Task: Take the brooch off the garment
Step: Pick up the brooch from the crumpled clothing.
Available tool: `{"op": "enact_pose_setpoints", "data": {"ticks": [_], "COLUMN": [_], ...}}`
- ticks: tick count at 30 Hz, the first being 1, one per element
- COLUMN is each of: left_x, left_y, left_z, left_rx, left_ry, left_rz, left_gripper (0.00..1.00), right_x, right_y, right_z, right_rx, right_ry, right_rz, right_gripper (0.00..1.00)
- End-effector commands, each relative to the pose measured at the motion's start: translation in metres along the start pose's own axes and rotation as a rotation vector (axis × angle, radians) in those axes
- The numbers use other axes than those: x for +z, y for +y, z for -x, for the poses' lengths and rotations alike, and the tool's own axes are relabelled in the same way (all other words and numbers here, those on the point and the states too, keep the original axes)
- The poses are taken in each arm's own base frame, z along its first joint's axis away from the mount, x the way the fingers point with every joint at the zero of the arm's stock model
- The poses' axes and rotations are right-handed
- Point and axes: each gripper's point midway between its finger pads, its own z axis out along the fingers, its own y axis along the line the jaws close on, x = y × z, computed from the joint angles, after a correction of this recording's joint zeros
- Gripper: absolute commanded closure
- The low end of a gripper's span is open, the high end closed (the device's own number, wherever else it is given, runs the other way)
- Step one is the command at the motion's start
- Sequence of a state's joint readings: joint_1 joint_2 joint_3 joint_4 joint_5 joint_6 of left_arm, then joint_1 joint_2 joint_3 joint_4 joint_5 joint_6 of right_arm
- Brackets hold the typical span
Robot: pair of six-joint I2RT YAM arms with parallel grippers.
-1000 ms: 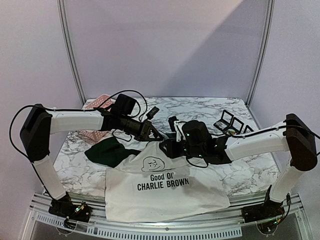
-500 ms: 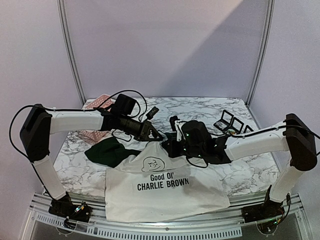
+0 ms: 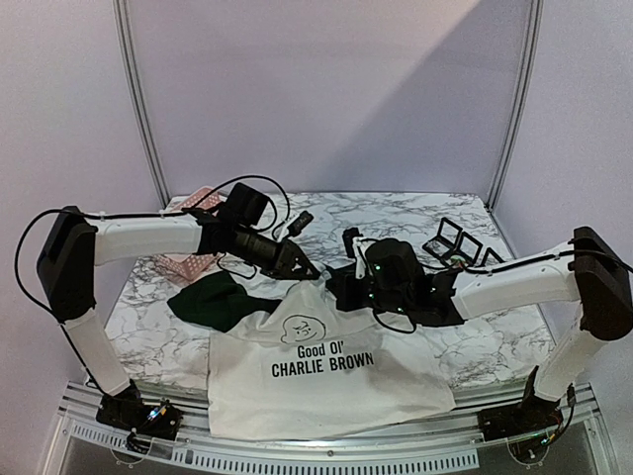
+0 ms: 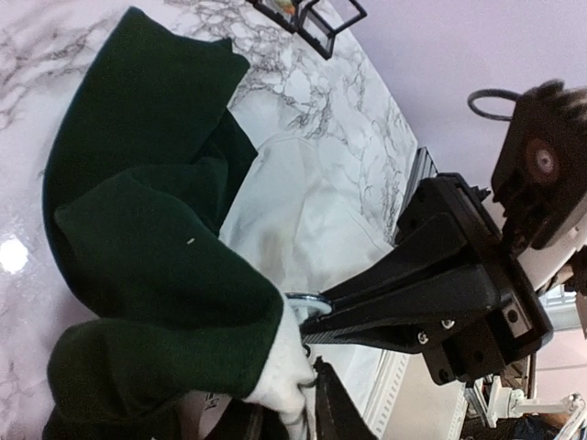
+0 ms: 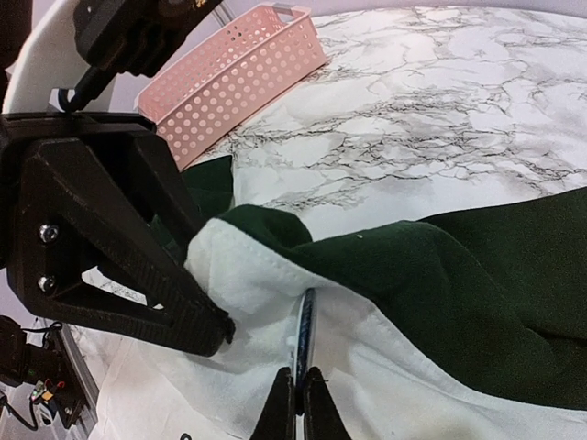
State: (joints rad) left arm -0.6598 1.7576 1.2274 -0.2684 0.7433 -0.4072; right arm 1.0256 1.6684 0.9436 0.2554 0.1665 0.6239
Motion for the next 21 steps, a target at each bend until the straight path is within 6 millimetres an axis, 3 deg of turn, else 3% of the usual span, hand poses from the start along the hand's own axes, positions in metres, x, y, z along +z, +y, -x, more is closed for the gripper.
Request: {"op": "enact_pose_setpoints", "data": {"ticks": [1,10,21], "left_x": [-0.018,-0.038,-0.029], "left_y": [-0.006,0.009,-0.024], "left_z": [0.011,0.016,-0.004], "left_rx": [0.065,0.189,0.337], "left_ry": [-0.027,-0.054,0.042], "left_rz": [0.058,0.292,0.164], "left_gripper": [0.76,0.3,0.2], "right_x": [-0.008,-0.015,-0.031], "right_y": [0.001,0.0,0.013], "right_z": [0.004,-0.003,-0.007], "right_rx": [-0.001,-0.07,-0.12], "right_ry": [-0.017,0.02,0.072], "right_rz": [0.005,0.015,0.205], "right_gripper": [1.0,1.0,1.0]}}
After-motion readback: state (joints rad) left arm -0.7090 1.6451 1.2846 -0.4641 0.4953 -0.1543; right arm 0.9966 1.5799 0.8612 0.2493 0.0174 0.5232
